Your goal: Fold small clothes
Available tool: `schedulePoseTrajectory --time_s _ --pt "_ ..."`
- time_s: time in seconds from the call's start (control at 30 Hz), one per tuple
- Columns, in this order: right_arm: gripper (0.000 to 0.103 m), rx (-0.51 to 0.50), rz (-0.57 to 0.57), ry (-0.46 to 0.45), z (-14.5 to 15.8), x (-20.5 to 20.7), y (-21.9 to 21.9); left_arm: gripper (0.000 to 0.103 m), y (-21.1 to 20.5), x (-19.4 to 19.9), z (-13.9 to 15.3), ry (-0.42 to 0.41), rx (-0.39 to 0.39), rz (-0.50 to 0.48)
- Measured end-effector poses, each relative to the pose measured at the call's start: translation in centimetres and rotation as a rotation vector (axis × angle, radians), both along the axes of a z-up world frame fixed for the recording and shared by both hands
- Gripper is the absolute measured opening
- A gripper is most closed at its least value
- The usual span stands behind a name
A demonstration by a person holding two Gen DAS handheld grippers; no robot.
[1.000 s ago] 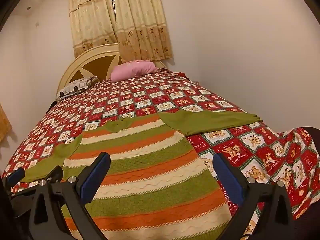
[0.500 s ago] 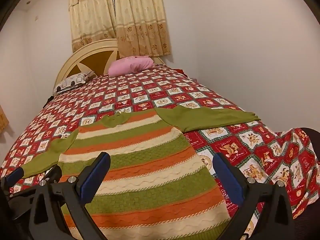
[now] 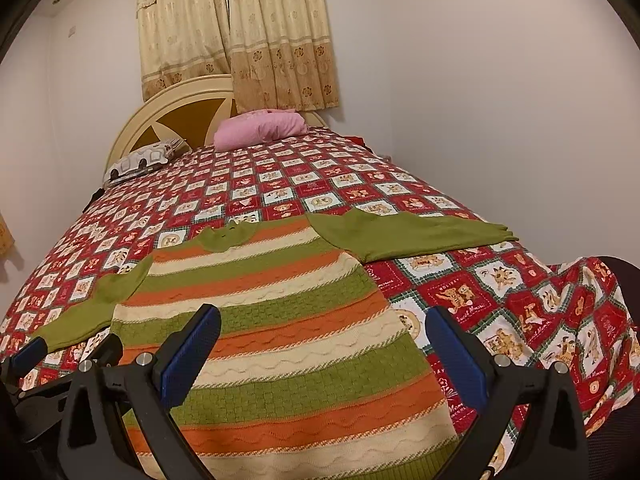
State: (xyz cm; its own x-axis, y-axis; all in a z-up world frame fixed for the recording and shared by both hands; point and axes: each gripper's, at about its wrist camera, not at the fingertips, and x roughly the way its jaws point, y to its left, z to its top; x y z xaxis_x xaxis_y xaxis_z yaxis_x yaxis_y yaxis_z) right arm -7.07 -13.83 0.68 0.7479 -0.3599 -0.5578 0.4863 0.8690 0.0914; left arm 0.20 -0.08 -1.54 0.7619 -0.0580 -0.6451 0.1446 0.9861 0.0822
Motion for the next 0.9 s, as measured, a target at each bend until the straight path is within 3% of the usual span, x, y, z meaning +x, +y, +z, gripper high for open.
schedulePoseTrajectory --time_s 0.9 --pt "0.102 -0.002 -0.002 0.018 -0.1 0.3 0.1 0.103 -2.1 -0.7 -0.6 0.005 0.012 -0.019"
